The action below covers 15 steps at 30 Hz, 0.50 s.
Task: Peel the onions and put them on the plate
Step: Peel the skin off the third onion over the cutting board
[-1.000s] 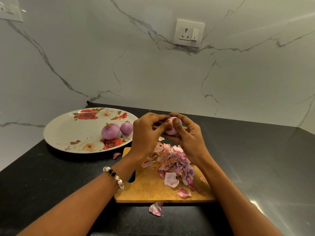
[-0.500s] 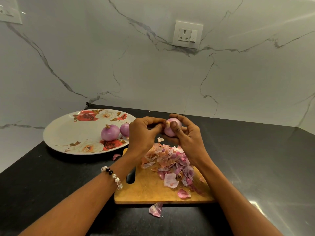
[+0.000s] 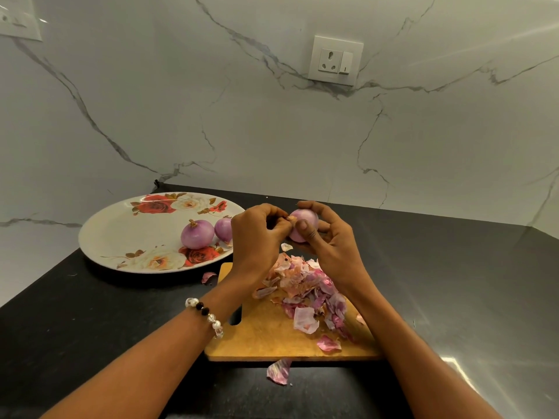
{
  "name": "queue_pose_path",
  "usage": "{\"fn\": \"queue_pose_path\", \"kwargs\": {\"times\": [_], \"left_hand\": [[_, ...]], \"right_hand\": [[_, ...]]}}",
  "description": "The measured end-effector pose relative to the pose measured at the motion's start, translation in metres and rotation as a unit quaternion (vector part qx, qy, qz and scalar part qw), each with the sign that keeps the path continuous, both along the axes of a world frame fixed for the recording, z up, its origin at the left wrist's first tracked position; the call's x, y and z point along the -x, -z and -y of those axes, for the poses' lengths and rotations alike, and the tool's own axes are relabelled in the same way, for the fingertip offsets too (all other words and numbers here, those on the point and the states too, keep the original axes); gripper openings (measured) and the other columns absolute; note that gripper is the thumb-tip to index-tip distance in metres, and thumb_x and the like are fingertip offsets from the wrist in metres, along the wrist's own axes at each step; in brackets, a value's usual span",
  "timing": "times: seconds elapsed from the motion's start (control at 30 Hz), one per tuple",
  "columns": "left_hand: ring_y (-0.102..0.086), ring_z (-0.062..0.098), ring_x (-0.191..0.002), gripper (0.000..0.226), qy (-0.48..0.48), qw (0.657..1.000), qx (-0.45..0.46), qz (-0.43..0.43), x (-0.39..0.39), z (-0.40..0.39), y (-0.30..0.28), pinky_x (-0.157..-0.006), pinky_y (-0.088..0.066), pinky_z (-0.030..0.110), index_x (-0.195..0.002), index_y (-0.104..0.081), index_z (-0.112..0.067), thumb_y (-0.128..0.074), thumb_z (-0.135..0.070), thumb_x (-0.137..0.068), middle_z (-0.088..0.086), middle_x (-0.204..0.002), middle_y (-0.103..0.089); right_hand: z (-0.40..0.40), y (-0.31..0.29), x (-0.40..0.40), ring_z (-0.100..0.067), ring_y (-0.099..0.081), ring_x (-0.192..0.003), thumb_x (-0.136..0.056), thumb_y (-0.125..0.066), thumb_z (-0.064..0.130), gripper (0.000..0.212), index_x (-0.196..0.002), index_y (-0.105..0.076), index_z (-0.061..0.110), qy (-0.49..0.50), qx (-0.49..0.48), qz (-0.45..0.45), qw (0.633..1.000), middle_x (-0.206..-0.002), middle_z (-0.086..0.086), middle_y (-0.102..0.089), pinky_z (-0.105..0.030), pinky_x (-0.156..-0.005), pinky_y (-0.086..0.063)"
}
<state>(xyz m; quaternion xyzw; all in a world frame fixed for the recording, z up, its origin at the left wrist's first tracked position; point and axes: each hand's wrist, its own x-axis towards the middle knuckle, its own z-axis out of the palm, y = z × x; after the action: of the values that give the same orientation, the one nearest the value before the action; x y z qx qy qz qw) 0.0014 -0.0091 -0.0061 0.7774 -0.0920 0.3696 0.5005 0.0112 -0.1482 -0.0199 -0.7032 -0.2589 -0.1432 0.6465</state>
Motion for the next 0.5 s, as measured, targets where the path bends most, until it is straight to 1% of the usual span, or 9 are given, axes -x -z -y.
{"fn": "queue_pose_path", "kwargs": {"times": [0.07,0.1,0.2,0.27,0.3,0.4,0.43,0.5], "left_hand": [[-0.056,0.000,-0.066,0.012,0.007,1.000,0.003,-0.012,-0.002,-0.002,0.000,-0.060,-0.045,0.002,-0.092,-0.071,-0.007,-0.071,-0.015,-0.083,-0.005,-0.078,-0.063],[-0.059,0.003,-0.068,0.012,0.015,1.000,0.009,-0.023,-0.004,-0.004,-0.001,-0.061,-0.049,0.006,-0.092,-0.071,-0.008,-0.070,-0.016,-0.083,-0.002,-0.080,-0.066],[-0.065,0.012,-0.076,0.007,0.063,0.995,0.043,-0.056,-0.010,-0.010,-0.003,-0.065,-0.058,0.023,-0.090,-0.069,-0.011,-0.069,-0.016,-0.084,0.001,-0.083,-0.068],[-0.066,0.013,-0.076,0.003,0.095,0.990,0.076,-0.071,-0.009,-0.012,-0.005,-0.063,-0.058,0.022,-0.088,-0.068,-0.014,-0.067,-0.013,-0.085,0.000,-0.082,-0.068],[-0.066,0.012,-0.076,0.003,0.111,0.986,0.094,-0.077,-0.009,-0.012,-0.005,-0.062,-0.057,0.021,-0.087,-0.067,-0.014,-0.066,-0.012,-0.086,-0.001,-0.081,-0.068],[-0.067,0.013,-0.074,0.005,0.164,0.968,0.162,-0.103,-0.008,-0.010,-0.006,-0.061,-0.055,0.019,-0.089,-0.067,-0.013,-0.063,-0.010,-0.088,0.002,-0.083,-0.069],[-0.067,0.012,-0.074,0.006,0.176,0.961,0.181,-0.111,-0.008,-0.009,-0.007,-0.061,-0.055,0.019,-0.089,-0.067,-0.013,-0.063,-0.009,-0.088,0.002,-0.083,-0.069],[-0.067,0.012,-0.073,0.007,0.197,0.950,0.209,-0.122,-0.008,-0.007,-0.007,-0.061,-0.055,0.020,-0.088,-0.066,-0.013,-0.062,-0.007,-0.088,0.003,-0.083,-0.068]], "right_hand": [[0.001,-0.001,0.001,-0.030,-0.071,-0.102,-0.090,-0.059,0.024,0.041,-0.127,-0.053,0.009,-0.012,-0.014,-0.015,1.000,-0.117,-0.023,-0.066,-0.038,-0.082,-0.061],[0.002,-0.001,0.001,-0.031,-0.070,-0.104,-0.090,-0.058,0.024,0.041,-0.127,-0.053,0.008,-0.020,-0.024,-0.026,0.999,-0.118,-0.023,-0.065,-0.039,-0.082,-0.061],[0.004,-0.002,0.000,-0.036,-0.068,-0.107,-0.090,-0.057,0.027,0.038,-0.124,-0.055,0.011,-0.045,-0.063,-0.066,0.995,-0.120,-0.021,-0.064,-0.047,-0.085,-0.060],[0.005,-0.003,0.000,-0.037,-0.067,-0.108,-0.090,-0.058,0.031,0.037,-0.122,-0.057,0.012,-0.053,-0.095,-0.086,0.990,-0.118,-0.014,-0.066,-0.050,-0.085,-0.059],[0.005,-0.004,0.000,-0.038,-0.067,-0.108,-0.088,-0.061,0.034,0.040,-0.121,-0.058,0.012,-0.057,-0.113,-0.096,0.987,-0.118,-0.013,-0.066,-0.050,-0.085,-0.059],[0.004,-0.008,0.000,-0.040,-0.067,-0.108,-0.078,-0.066,0.039,0.054,-0.120,-0.058,0.006,-0.084,-0.184,-0.134,0.970,-0.123,-0.022,-0.063,-0.049,-0.084,-0.059],[0.004,-0.009,0.000,-0.040,-0.067,-0.108,-0.077,-0.066,0.038,0.055,-0.120,-0.058,0.005,-0.089,-0.203,-0.143,0.965,-0.122,-0.023,-0.063,-0.048,-0.083,-0.060],[0.004,-0.010,0.000,-0.037,-0.069,-0.104,-0.081,-0.063,0.035,0.048,-0.118,-0.059,0.004,-0.092,-0.229,-0.157,0.956,-0.116,-0.021,-0.066,-0.046,-0.081,-0.061]]}}
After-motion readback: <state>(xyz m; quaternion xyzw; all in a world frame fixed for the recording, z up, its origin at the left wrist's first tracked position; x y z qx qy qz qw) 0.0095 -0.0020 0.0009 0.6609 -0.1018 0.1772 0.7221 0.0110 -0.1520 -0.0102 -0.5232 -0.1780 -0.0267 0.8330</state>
